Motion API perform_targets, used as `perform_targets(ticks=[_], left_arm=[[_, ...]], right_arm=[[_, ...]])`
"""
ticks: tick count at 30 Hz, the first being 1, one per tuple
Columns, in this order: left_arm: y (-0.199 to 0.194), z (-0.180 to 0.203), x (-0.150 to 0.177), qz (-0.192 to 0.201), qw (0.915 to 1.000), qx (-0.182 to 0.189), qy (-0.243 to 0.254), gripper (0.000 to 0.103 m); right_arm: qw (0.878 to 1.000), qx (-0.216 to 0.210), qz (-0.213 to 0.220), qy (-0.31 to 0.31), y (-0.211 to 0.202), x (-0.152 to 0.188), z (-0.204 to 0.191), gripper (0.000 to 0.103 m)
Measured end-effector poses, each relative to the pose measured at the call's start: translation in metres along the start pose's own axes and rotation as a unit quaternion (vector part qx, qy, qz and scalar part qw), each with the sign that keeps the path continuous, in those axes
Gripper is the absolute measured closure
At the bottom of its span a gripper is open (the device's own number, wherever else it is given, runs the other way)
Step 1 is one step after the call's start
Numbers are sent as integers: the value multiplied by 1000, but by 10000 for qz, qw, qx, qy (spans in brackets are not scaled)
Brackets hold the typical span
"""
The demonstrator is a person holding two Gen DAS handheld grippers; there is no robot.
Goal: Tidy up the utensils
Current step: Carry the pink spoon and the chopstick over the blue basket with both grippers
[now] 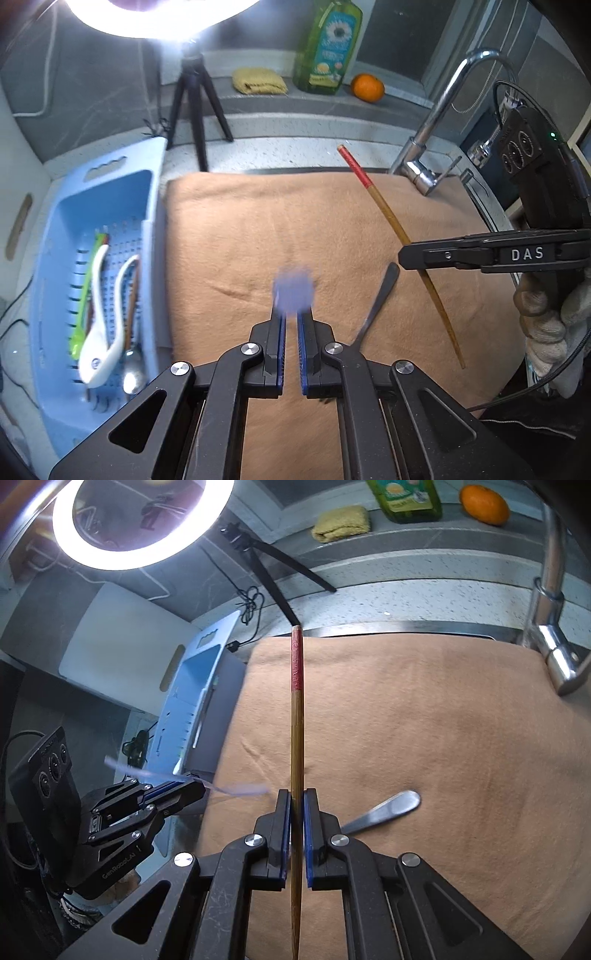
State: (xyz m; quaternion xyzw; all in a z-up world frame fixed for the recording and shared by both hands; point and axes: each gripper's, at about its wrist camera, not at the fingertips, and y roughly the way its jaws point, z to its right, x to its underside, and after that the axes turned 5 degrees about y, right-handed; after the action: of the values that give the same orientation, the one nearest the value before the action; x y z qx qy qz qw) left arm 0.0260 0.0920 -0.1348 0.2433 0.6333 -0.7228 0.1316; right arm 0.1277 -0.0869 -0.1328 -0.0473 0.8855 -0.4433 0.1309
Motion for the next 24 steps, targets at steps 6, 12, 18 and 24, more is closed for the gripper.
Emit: perform_targets(ticks=[6, 12, 18, 24], left_arm=[[-30, -20, 7, 234, 9995, -186, -121, 98], [-63, -58, 17, 406, 9977, -455, -292, 98], [-83, -92, 28, 391, 9962, -636, -449, 98], [-84, -119, 41, -40, 9968, -735, -311, 98]], right_arm=[[9995, -194, -58, -224, 15, -6, -35, 97], [9979, -481, -119, -408, 36, -14, -81, 97], [9955, -776, -128, -528, 61, -24, -127, 97], [9936, -1027, -146, -439, 101, -36, -163, 97]])
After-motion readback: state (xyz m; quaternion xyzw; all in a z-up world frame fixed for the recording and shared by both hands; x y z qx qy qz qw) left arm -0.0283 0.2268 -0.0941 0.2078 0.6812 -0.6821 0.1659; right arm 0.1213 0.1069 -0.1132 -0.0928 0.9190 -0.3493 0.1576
